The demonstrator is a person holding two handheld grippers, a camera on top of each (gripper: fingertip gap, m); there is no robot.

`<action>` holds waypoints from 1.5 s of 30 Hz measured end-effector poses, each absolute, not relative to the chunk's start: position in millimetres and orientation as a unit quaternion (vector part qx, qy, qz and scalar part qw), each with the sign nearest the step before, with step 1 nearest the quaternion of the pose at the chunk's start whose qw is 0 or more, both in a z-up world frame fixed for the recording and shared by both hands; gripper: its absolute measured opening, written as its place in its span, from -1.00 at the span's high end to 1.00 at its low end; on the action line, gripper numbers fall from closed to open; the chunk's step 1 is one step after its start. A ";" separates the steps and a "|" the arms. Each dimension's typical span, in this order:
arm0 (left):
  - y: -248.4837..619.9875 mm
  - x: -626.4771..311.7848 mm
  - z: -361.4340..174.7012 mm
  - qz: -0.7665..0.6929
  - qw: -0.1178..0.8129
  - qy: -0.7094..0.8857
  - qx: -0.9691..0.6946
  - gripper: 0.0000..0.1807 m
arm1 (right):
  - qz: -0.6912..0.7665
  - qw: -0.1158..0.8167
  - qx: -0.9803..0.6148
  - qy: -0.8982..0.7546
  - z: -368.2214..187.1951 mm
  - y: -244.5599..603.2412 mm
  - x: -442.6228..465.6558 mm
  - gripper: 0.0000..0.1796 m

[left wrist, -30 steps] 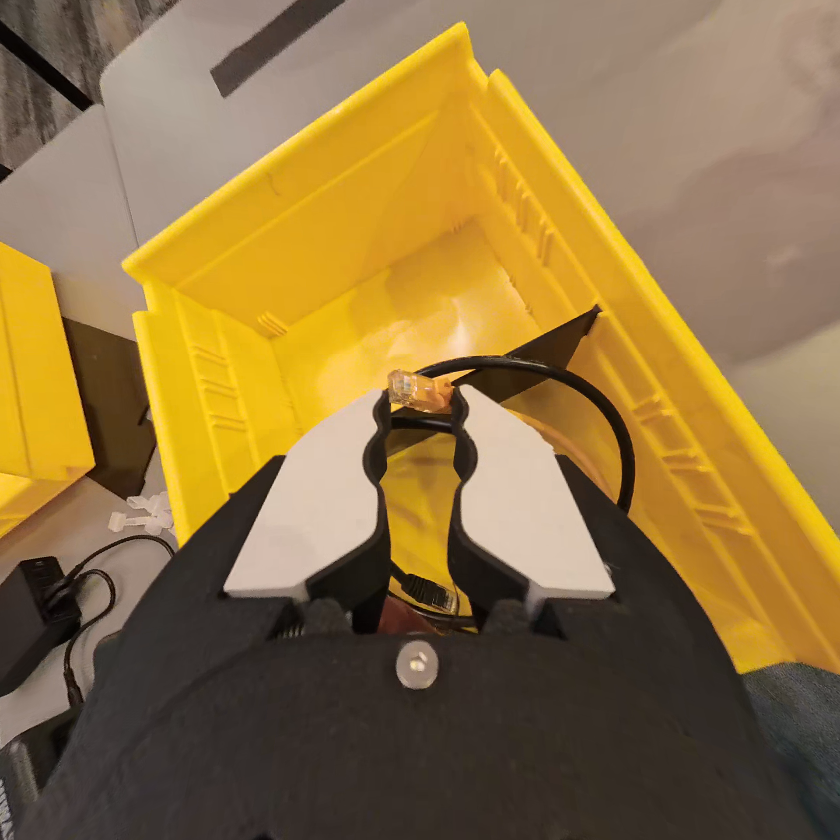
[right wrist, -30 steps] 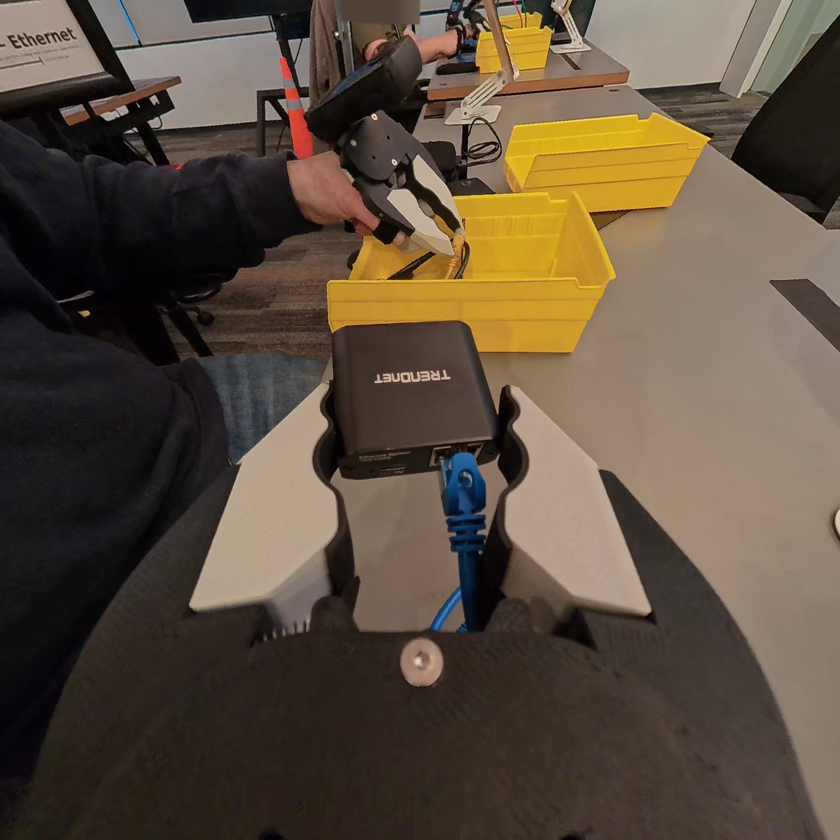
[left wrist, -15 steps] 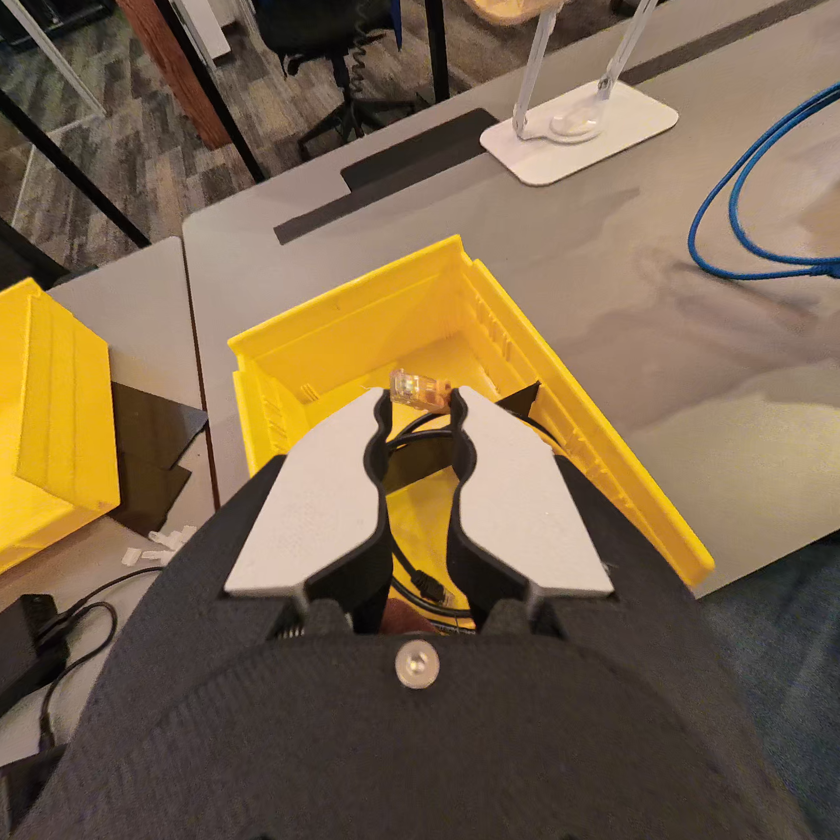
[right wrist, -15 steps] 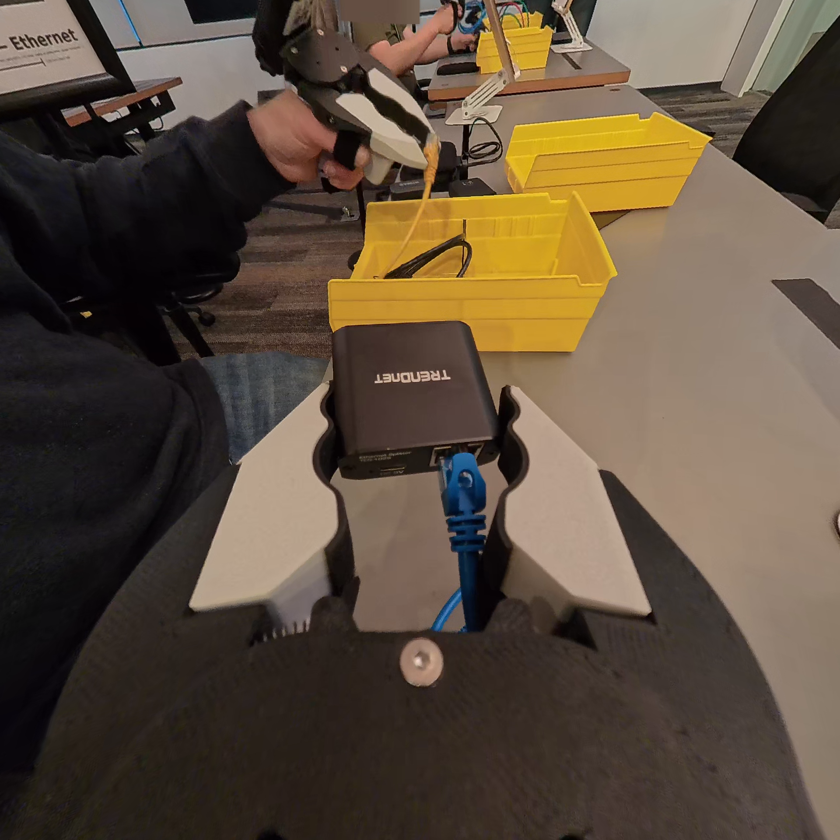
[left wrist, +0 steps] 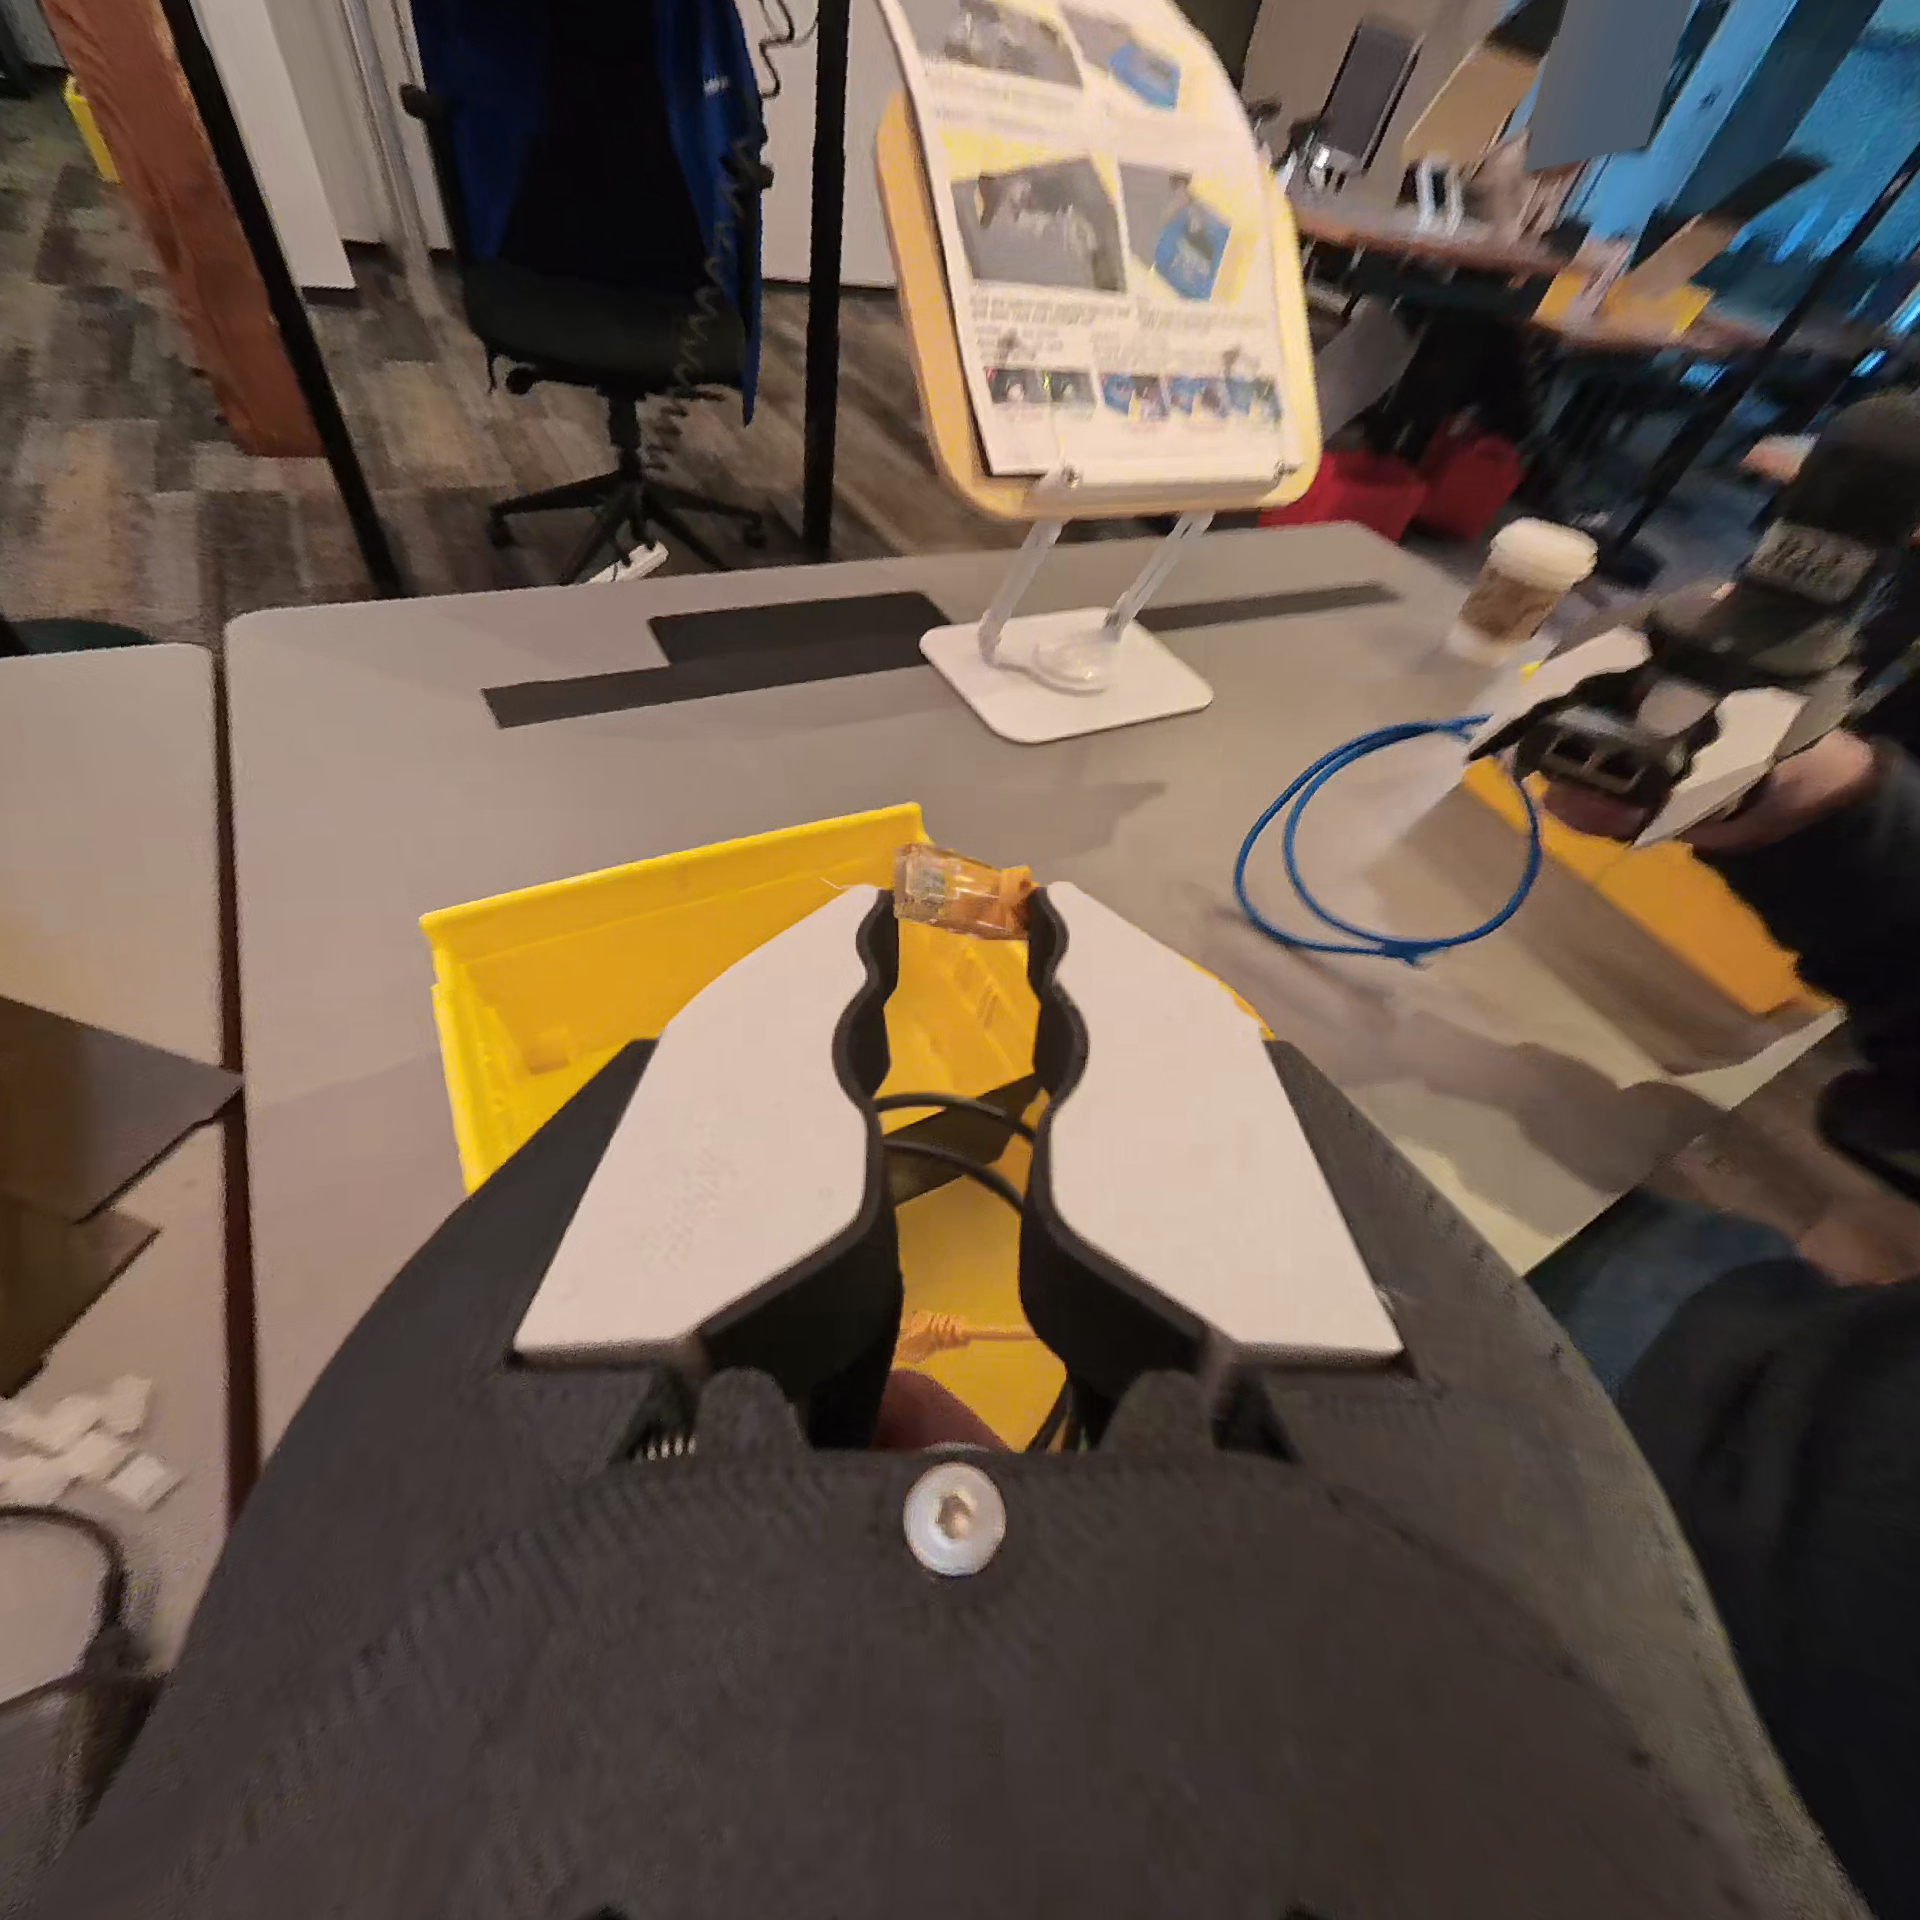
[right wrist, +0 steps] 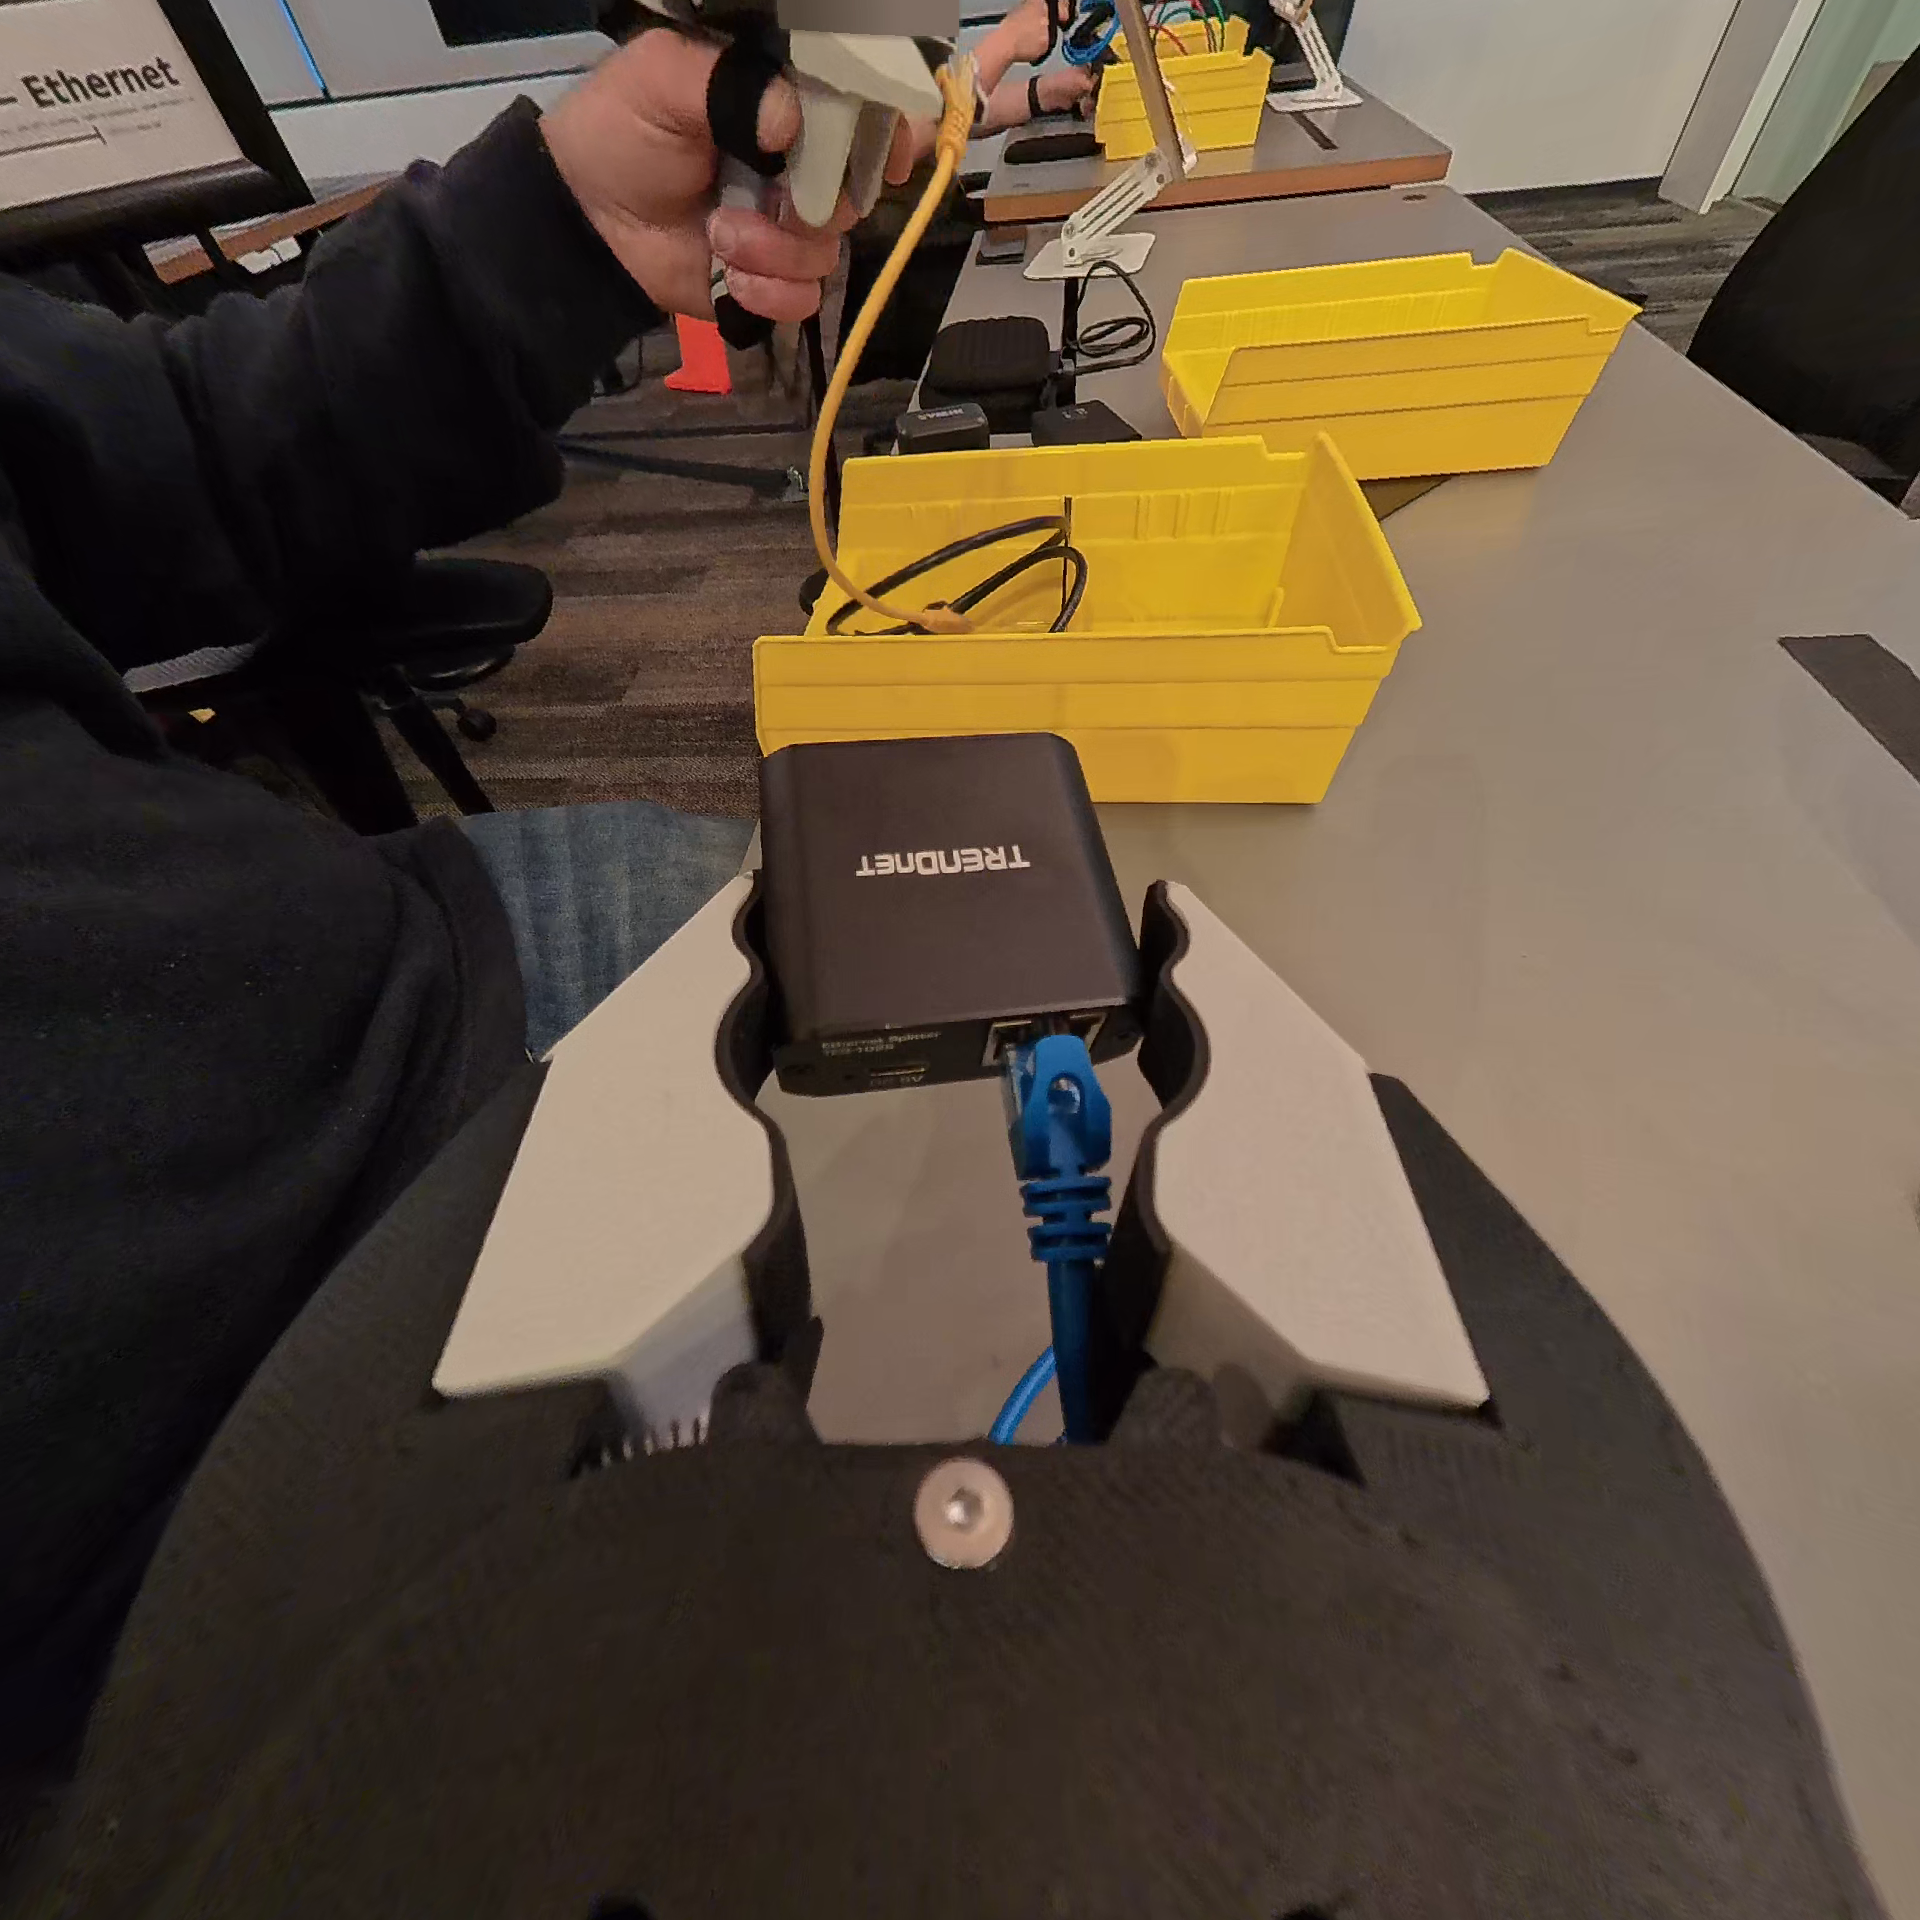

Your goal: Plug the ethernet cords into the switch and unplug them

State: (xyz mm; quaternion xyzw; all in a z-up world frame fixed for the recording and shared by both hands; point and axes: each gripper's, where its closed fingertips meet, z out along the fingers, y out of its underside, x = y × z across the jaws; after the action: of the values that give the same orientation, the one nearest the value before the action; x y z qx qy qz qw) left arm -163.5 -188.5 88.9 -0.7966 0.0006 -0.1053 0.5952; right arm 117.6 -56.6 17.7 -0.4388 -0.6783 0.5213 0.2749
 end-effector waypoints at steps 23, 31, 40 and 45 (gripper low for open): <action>-172.9 -189.5 131.6 -0.216 0.723 -0.161 -0.637 0.73 | 0.527 0.275 -0.440 -0.673 17.8 -56.9 115.8 0.22; -175.2 -187.9 151.1 -0.213 0.743 -0.156 -0.615 0.74 | 0.526 0.277 -0.441 -0.673 18.2 -56.3 115.8 0.22; -169.5 -171.4 173.6 -0.220 0.744 -0.104 -0.622 0.74 | 0.526 0.277 -0.442 -0.671 17.8 -55.6 115.9 0.22; -143.9 -118.7 174.6 -0.214 0.688 0.021 -0.693 0.74 | 0.525 0.283 -0.447 -0.666 19.8 -50.7 118.6 0.22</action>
State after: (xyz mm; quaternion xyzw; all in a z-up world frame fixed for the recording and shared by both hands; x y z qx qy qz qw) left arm -118.7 -143.9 174.6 -0.6932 0.0212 -0.2141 0.6879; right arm 118.6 -50.7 19.8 -0.4469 -0.6665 0.5254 0.2830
